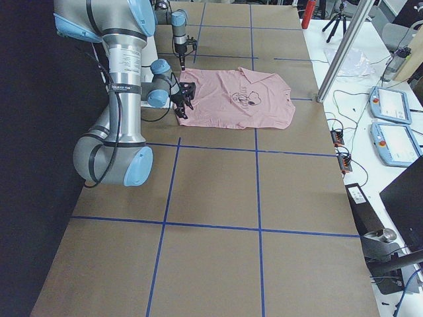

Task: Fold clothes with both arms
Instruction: 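Grasp the hem corners with both grippers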

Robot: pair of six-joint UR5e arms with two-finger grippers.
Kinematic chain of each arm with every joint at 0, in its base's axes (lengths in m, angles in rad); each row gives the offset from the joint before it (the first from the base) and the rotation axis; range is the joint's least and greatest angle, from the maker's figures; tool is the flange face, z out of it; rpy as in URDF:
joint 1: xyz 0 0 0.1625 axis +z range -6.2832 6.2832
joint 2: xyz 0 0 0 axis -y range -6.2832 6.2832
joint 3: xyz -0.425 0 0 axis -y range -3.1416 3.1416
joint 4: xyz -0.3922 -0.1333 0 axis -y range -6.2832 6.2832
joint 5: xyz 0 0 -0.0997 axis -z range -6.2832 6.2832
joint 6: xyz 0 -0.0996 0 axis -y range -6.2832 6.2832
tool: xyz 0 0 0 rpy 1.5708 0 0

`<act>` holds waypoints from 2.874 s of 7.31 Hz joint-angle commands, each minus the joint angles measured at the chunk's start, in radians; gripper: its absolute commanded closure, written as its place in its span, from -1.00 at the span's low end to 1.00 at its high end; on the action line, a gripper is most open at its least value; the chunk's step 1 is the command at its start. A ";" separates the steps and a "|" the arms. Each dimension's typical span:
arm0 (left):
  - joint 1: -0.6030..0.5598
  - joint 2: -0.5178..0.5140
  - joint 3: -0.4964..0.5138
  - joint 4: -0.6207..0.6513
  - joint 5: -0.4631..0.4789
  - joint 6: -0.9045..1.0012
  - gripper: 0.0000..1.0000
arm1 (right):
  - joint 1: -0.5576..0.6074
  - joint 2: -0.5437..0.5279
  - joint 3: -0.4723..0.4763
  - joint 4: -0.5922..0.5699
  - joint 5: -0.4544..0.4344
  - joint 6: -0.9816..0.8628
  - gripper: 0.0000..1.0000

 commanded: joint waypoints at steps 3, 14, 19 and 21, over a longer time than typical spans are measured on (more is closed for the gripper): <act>-0.003 0.001 0.001 0.002 0.055 0.007 1.00 | -0.068 0.021 -0.060 -0.002 -0.104 0.129 -0.46; -0.015 0.004 0.001 0.006 0.081 0.019 1.00 | -0.146 0.019 -0.118 -0.006 -0.156 0.202 0.01; -0.018 0.004 -0.002 0.008 0.081 0.021 1.00 | -0.146 0.025 -0.108 -0.006 -0.171 0.258 1.00; -0.043 0.016 -0.069 0.023 0.069 0.075 1.00 | -0.128 0.011 -0.048 -0.008 -0.164 0.250 1.00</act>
